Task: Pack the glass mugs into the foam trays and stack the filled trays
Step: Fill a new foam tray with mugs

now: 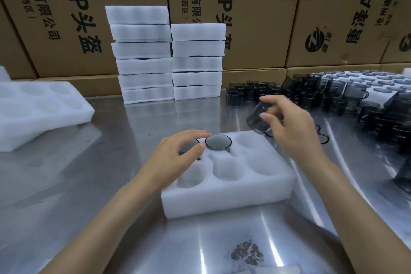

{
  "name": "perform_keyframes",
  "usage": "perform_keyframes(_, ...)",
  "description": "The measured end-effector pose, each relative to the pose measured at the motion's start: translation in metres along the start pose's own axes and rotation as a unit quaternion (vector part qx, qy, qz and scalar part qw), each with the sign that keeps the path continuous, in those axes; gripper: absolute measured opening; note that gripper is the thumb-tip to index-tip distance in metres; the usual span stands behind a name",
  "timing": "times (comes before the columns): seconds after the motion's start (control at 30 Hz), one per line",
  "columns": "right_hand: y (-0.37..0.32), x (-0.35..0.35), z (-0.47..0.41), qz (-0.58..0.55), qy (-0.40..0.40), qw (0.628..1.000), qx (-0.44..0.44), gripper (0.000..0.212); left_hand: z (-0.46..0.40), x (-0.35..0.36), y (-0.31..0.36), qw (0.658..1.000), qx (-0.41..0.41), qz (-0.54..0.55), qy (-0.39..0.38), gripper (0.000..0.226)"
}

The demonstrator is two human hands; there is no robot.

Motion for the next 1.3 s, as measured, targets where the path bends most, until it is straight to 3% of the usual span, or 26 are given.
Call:
perform_keyframes(0.17, -0.008, 0.013, 0.009, 0.078, -0.094, 0.99, -0.07, 0.03, 0.0, 0.0, -0.002, 1.0, 0.0, -0.002, -0.005, 0.029)
perform_keyframes(0.33, -0.011, 0.014, 0.012, 0.103, -0.136, 0.983, -0.067, 0.028, 0.001, 0.0, -0.003, 1.0, 0.001, -0.016, -0.015, 0.029)
perform_keyframes(0.47, -0.007, 0.012, 0.012, 0.109, -0.145, 0.981, -0.062, 0.027, -0.002, -0.001, -0.004, 0.999, -0.003, -0.046, -0.029, 0.032)
perform_keyframes(0.6, -0.004, 0.008, 0.011, 0.069, -0.131, 0.987, -0.067, 0.024, -0.01, -0.001, -0.001, 0.986, 0.019, -0.144, -0.085, 0.039)
perform_keyframes(0.7, 0.0, 0.003, 0.009, 0.013, -0.115, 0.992, -0.047, 0.033, -0.021, 0.007, 0.009, 0.974, 0.04, -0.178, -0.135, 0.052)
perform_keyframes(0.83, 0.006, 0.01, 0.015, -0.003, -0.188, 0.982, -0.014, 0.038, -0.038, 0.027, 0.02, 0.961, 0.073, -0.192, -0.185, 0.061)
perform_keyframes(1.13, 0.017, 0.02, 0.025, 0.156, -0.364, 0.916, 0.065, 0.043, -0.037, 0.053, 0.015, 0.943, 0.061, -0.19, -0.264, 0.058)
perform_keyframes(1.23, 0.014, 0.021, 0.023, 0.152, -0.363, 0.916, 0.078, 0.044, -0.039, 0.052, 0.017, 0.942, 0.063, -0.193, -0.266, 0.054)
perform_keyframes(1.3, 0.016, 0.02, 0.021, 0.085, -0.317, 0.939, 0.109, 0.043, -0.037, 0.053, 0.017, 0.937, 0.068, -0.212, -0.27, 0.056)
Point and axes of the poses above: each hand's wrist, its own z-axis away from the middle knuckle, its own x-axis out of the palm, y = z × x, the point moved 3 cm from there along -z, towards the middle knuckle, and after that the axes turned 10 degrees about x, right-handed, at the moved point
